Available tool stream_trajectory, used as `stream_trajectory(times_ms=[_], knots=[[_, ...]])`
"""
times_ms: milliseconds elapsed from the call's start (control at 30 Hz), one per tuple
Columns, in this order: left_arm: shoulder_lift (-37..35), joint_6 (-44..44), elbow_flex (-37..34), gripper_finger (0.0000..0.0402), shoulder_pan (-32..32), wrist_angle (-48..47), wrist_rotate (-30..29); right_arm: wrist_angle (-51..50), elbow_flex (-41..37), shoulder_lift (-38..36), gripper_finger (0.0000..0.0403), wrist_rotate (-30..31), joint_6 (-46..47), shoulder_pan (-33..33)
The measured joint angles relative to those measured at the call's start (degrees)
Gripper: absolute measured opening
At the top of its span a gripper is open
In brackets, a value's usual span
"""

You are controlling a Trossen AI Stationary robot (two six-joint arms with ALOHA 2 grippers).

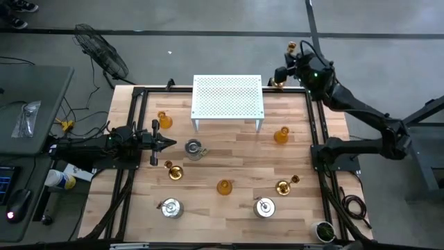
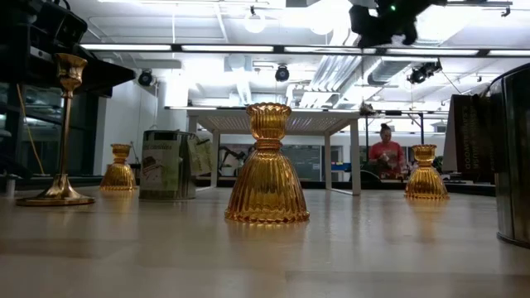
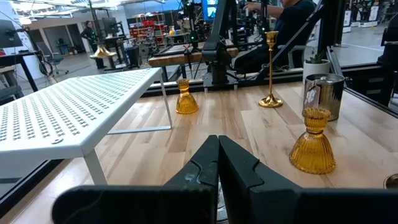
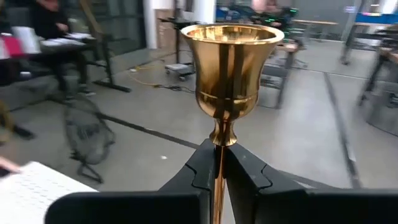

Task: Pick & Place candle stick holders
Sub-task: Put the top gold candle holder on the shelf

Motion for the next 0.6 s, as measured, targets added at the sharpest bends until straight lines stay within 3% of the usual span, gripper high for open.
stream_trajectory(times_ms=[233,600], knots=[[0.0,0.0,0.0,0.0,0.0,0.0,0.0,0.1,7.4,7.9,0.0015,-10.9,-2.6,0.0],[0.0,0.0,0.0,0.0,0.0,0.0,0.0,2.5,13.1,17.1,0.0015,-19.2,-2.9,0.0]])
